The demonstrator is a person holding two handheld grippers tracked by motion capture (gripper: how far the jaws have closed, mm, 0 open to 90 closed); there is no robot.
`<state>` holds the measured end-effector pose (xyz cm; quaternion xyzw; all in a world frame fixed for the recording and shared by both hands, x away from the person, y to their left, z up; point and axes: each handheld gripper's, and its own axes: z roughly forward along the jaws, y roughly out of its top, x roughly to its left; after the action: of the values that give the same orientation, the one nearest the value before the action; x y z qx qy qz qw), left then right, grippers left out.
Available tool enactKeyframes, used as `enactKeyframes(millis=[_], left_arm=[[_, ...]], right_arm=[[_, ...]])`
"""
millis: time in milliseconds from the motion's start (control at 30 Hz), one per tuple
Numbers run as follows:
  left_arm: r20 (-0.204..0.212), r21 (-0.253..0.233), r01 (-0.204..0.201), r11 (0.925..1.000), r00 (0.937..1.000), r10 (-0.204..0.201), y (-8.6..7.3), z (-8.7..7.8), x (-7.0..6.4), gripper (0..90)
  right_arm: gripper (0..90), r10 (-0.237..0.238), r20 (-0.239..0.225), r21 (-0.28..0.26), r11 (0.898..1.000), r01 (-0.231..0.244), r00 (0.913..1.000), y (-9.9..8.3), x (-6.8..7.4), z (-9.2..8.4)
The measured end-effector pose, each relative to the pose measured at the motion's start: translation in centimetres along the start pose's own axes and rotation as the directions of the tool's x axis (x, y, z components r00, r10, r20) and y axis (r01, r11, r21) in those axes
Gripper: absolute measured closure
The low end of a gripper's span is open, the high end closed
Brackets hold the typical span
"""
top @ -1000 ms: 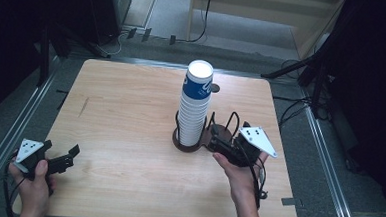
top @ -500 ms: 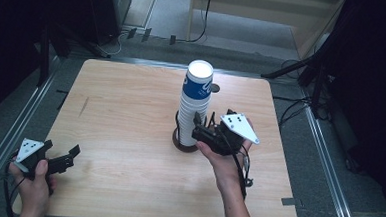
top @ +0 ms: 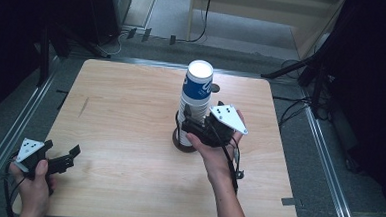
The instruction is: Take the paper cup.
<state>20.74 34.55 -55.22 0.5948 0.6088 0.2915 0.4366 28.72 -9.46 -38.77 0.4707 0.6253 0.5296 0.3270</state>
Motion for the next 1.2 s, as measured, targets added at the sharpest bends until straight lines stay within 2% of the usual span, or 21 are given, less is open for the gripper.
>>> enactKeyframes(millis=[300, 333, 367, 867, 967, 1000, 1200], left_arm=[[0.005, -0.009, -0.002, 1.0000, 1.0000, 0.003, 0.0, 0.0, 0.0, 3.6], [-0.017, -0.012, -0.008, 0.9999, 0.9998, 0.008, 0.0, 0.0, -0.2, 13.7], [-0.017, -0.012, -0.008, 0.9999, 0.9998, 0.008, 0.0, 0.0, -0.2, 14.6], [-0.021, -0.010, -0.012, 0.9999, 0.9997, 0.012, 0.0, 0.0, -0.3, 8.6], [-0.004, -0.006, -0.011, 0.9999, 0.9999, 0.011, 0.0, 0.0, -0.2, 2.3], [-0.011, -0.002, -0.012, 0.9999, 0.9999, 0.012, 0.0, 0.0, -0.2, 1.9], [-0.012, -0.003, -0.013, 0.9999, 0.9998, 0.013, 0.0, 0.0, -0.2, 1.9]], right_arm=[[6.2, -0.004, 0.002, -0.019, 1.000, 0.004, 1.0000, 1.0, 1.0, 1.0], [6.2, 0.005, 0.002, -0.025, 1.000, -0.004, 1.0000, 1.1, 1.1, 1.2], [6.2, 0.005, 0.002, -0.025, 1.000, -0.004, 1.0000, 1.1, 1.1, 1.2], [8.6, 0.017, 0.050, -0.041, 0.999, -0.015, 0.9986, 2.1, 1.6, 3.0], [9.0, 0.015, 0.057, -0.041, 0.999, -0.013, 0.9983, 2.1, 1.7, 3.2], [10.0, 0.017, 0.061, -0.044, 0.999, -0.015, 0.9980, 2.1, 1.7, 3.4], [13.3, 0.012, 0.056, -0.049, 0.999, -0.009, 0.9984, 2.0, 1.8, 3.5]])
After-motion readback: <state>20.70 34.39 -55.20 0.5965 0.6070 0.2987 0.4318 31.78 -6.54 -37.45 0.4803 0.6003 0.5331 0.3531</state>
